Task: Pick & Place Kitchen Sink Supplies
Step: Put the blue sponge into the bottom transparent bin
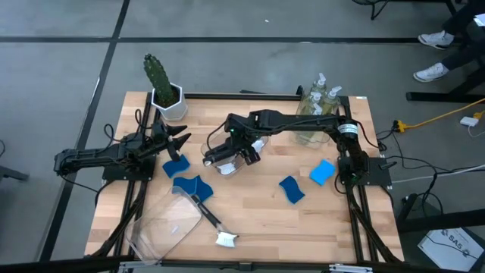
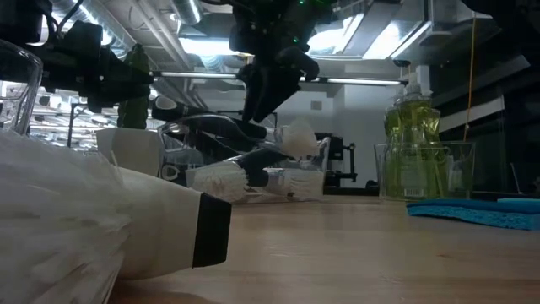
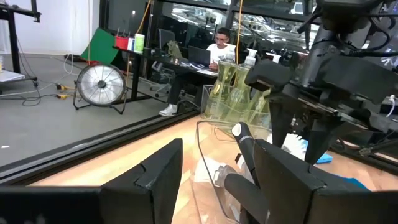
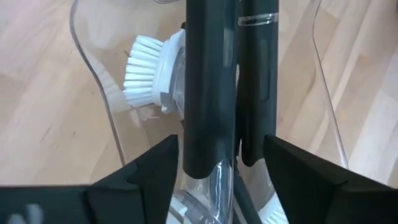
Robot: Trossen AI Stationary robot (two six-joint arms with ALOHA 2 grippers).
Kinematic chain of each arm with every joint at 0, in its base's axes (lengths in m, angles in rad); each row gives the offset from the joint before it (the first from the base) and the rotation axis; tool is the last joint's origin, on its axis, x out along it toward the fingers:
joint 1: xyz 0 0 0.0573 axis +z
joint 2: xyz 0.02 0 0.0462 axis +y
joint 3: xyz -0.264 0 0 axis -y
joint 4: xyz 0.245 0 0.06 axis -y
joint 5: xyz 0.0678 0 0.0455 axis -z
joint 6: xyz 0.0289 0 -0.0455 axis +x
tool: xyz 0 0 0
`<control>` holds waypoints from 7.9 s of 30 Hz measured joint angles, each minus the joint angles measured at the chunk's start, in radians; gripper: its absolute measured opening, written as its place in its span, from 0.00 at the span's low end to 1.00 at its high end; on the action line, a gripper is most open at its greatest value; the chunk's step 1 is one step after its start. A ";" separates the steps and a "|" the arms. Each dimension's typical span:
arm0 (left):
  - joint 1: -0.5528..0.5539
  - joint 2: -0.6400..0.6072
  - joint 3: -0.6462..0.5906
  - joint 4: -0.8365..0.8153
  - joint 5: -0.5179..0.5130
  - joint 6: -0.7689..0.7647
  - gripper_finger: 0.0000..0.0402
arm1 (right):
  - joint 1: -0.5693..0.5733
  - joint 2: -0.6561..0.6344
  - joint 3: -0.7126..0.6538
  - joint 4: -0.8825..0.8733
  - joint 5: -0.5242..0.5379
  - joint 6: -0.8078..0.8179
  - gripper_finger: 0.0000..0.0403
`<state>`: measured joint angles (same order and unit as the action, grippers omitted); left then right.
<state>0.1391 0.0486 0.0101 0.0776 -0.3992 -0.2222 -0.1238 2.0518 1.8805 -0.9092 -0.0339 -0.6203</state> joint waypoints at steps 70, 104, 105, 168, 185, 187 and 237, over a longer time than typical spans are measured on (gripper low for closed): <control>0.000 0.000 0.000 0.000 0.000 0.000 0.48 | 0.236 -0.748 -0.777 0.036 0.100 0.926 0.68; 0.000 0.000 0.000 0.000 0.000 0.000 0.48 | 0.409 -0.687 -1.160 0.297 0.146 1.341 0.68; 0.000 0.000 0.000 0.000 0.000 0.000 0.48 | 0.404 -0.687 -1.178 0.337 0.145 1.350 0.68; 0.000 0.000 0.000 0.000 0.000 0.000 0.47 | 0.217 -0.669 -1.320 0.868 -0.161 1.165 0.01; 0.000 0.000 0.000 0.002 -0.149 -0.005 0.47 | 0.221 -0.669 -1.266 1.045 -0.169 1.418 0.02; 0.000 0.000 0.000 0.009 -0.118 -0.072 0.48 | 0.221 -0.669 -1.225 1.048 -0.140 1.422 0.02; 0.000 0.444 0.313 0.137 0.349 -0.474 0.48 | 0.045 -0.175 -0.211 0.838 0.261 0.954 0.02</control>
<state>0.1390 0.4925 0.3233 0.2142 -0.0498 -0.6964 -0.0788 1.8763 1.6691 -0.0708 0.2276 0.3336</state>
